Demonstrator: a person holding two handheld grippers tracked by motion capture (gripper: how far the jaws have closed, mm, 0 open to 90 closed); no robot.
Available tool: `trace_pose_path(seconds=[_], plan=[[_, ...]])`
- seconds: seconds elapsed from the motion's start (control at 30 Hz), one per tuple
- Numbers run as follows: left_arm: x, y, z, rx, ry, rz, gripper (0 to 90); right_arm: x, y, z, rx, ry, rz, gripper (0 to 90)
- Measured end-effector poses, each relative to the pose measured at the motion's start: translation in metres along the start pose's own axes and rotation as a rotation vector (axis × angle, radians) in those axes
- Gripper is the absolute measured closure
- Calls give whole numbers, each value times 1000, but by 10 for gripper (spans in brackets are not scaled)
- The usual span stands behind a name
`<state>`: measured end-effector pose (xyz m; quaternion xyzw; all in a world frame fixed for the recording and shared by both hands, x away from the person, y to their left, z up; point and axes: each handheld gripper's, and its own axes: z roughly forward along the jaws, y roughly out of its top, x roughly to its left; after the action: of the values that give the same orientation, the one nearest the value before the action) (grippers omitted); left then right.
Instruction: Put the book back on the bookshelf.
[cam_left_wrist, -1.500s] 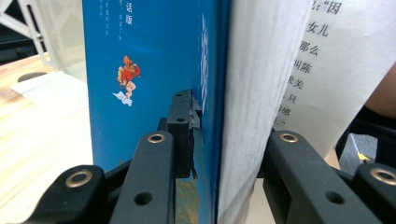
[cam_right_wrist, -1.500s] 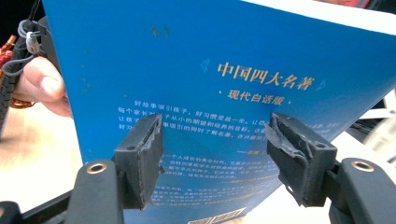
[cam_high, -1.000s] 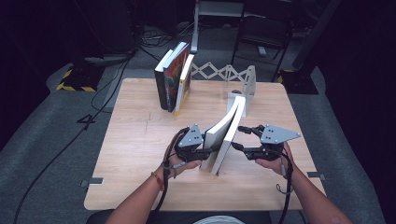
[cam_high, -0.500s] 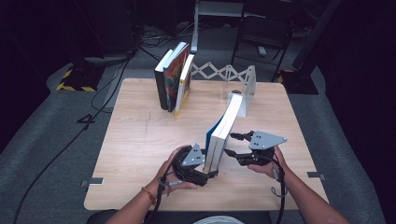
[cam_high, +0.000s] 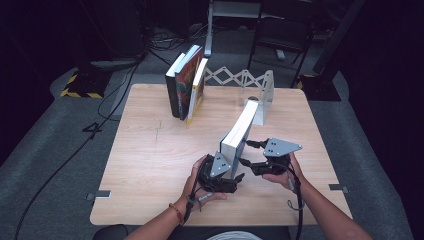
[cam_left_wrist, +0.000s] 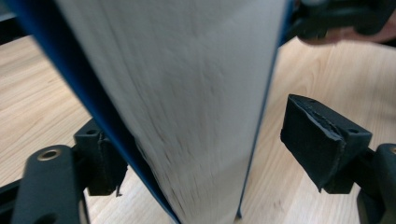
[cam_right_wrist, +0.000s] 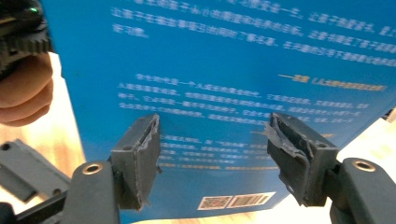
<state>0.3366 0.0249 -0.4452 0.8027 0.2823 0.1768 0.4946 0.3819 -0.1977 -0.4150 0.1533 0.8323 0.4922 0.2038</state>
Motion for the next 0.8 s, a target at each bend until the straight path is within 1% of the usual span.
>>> trace_pose_path(seconds=[0.03,0.07,0.1,0.13,0.17,0.23,0.3,0.33,0.37,0.4,0.43,0.47,0.5,0.53,0.57,0.6,0.63,0.67,0.7,0.73,0.8], plan=[[1,0,2,-16,34,-1,332,-3,-1,1,12,-19,22,365],[1,0,2,-16,34,-1,341,-3,-1,1,12,-19,22,365],[3,-1,2,-23,37,-20,366,-4,-1,1,16,-24,28,371],[3,-1,2,-23,37,-20,419,-4,-1,1,16,-24,28,371],[5,-1,2,-18,42,-16,419,-4,-1,1,18,-27,24,370],[8,0,0,-17,30,-19,463,-6,-2,-1,17,-46,24,380],[12,0,-4,-1,38,10,498,-11,-4,-4,15,-51,38,373],[12,0,-4,-1,38,10,524,-11,-4,-4,15,-51,38,373],[15,0,-5,6,37,15,540,-17,-7,-7,26,-54,47,355],[19,1,-8,15,24,22,540,-17,-7,-7,26,-54,47,355],[28,0,-12,24,-16,14,563,-23,-11,-11,48,-42,63,327],[28,0,-12,24,-16,14,567,-26,-14,-14,52,-36,66,326],[34,-1,-16,35,-48,34,569,-29,-16,-16,58,-41,67,321],[34,-1,-16,35,-48,34,569,-31,-19,-18,59,-38,66,312],[36,-1,-18,36,-64,41,570,-34,-21,-20,53,-33,67,311],[41,-2,-22,48,-100,80,571,-36,-23,-22,53,-35,72,306],[45,-2,-24,52,-120,94,572,-38,-25,-23,51,-26,76,302],[48,-3,-27,56,-142,97,575,-40,-26,-23,45,-11,83,302],[48,-3,-27,56,-142,97,578,-40,-26,-23,45,-11,83,302],[53,-4,-30,63,-171,101,578,-41,-27,-22,47,2,86,302],[58,-6,-35,70,-201,115,584,-41,-28,-19,54,21,74,302]])
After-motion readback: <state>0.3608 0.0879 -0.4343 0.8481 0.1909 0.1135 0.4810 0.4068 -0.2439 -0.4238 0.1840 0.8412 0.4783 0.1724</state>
